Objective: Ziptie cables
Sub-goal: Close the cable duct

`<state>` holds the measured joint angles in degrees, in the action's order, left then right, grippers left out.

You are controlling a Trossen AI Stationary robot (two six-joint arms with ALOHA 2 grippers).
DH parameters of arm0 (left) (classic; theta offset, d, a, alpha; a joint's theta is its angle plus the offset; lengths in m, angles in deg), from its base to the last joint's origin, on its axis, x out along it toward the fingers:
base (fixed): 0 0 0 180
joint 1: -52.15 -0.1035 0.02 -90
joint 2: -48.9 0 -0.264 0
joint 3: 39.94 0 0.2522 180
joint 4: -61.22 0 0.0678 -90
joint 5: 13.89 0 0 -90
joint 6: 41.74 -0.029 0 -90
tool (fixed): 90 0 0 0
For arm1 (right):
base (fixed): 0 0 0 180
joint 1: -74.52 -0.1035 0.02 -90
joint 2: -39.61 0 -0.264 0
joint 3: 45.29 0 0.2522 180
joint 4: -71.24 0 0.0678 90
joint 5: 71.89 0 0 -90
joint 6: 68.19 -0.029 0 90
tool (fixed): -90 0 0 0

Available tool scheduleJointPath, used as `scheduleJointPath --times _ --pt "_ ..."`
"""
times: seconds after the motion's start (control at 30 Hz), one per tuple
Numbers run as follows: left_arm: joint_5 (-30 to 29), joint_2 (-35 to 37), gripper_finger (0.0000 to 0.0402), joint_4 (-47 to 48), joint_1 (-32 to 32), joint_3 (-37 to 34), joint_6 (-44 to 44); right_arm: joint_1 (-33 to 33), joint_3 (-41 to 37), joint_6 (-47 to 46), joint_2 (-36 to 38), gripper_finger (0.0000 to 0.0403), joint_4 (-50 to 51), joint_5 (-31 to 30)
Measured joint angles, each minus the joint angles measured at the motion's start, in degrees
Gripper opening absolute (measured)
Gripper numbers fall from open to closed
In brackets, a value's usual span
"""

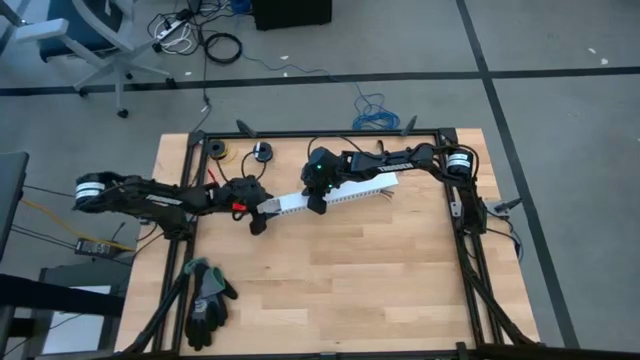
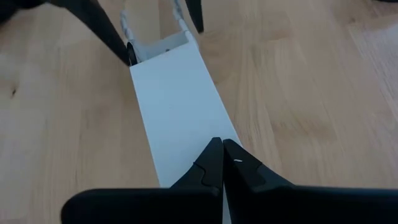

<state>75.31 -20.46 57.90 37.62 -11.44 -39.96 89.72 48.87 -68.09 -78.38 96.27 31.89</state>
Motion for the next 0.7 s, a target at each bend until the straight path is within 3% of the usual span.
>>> scheduleJointPath --times 0.13,0.3,0.47,0.7 --pt "0.0 4.3 0.0310 1.7 0.1 -2.5 0.8 0.0 0.0 0.0 0.0 0.0000 0.1 0.0" --pt "-0.5 6.6 0.0310 -8.8 0.1 -9.5 3.9 0.0 0.0 0.0 0.0 0.0000 0.3 0.0" --pt "-1.0 4.9 0.0309 -19.2 0.1 -13.9 4.5 0.2 0.0 0.0 0.0 0.0000 0.3 0.0" --pt "0.1 0.1 0.0309 -22.0 0.1 -13.5 3.1 0.2 0.0 -0.1 0.0 0.0000 0.2 0.0"
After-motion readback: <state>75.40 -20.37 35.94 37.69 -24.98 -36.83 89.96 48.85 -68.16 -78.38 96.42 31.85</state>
